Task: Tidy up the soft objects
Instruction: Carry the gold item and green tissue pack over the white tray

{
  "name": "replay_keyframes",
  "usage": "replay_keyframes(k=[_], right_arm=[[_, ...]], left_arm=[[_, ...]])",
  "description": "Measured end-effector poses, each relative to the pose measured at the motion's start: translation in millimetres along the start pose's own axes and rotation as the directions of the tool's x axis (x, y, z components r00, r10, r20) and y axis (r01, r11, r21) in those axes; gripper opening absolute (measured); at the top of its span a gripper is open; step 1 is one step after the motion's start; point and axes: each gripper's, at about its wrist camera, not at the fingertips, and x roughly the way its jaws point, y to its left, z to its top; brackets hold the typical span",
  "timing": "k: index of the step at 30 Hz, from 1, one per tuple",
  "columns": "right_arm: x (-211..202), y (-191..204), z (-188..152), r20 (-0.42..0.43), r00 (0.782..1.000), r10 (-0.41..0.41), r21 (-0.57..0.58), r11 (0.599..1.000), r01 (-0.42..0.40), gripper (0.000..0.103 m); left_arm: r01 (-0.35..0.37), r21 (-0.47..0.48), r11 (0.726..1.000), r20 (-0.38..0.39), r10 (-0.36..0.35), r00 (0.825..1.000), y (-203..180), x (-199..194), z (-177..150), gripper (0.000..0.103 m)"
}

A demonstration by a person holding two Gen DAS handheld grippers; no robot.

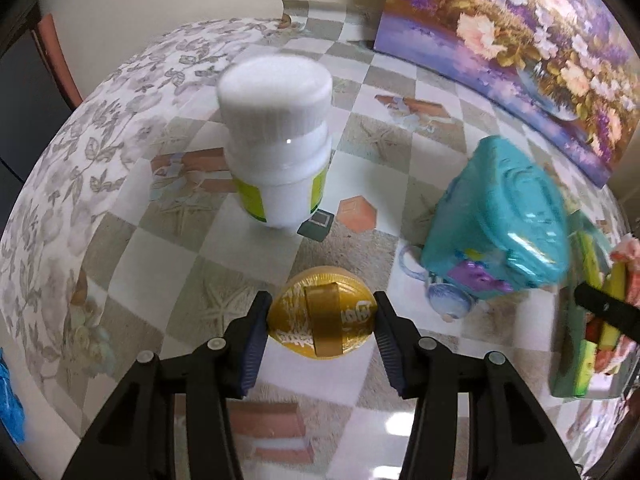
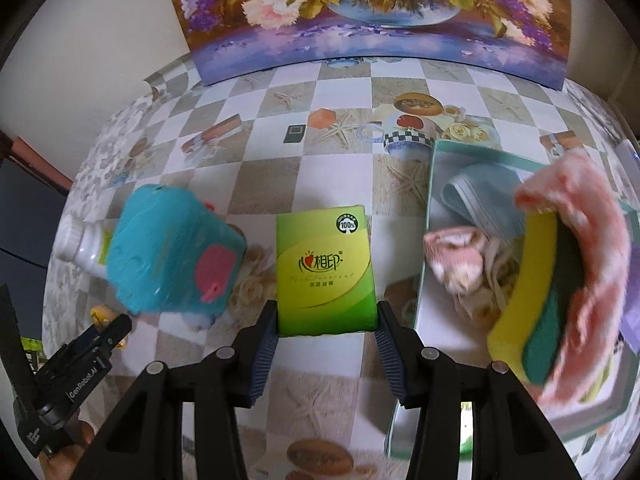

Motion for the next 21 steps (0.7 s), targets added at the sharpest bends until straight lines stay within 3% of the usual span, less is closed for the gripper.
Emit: replay_keyframes(k=[10, 15, 21], right_arm=[[-52, 4, -29, 0.089, 0.996, 0.001, -0.029, 1.000, 0.001, 0.050], [-72, -6, -39, 0.130, 0.991, -0.031, -0.026, 0.999, 0.034, 0.050], [-83, -27, -42, 0.141, 0.984, -0.105, -0.008, 0.994, 0.108, 0.050]], left_arm=[[0.097, 0.036, 0.995, 0.097, -0.100, 0.990, -32, -79, -1, 0.052], [0.150, 0.090, 0.985, 0.147, -0.162, 0.976, -65, -122, 3, 0.052], [0.182, 0.134, 0.974, 0.153, -0.201, 0.967, -116, -137, 5, 0.052]])
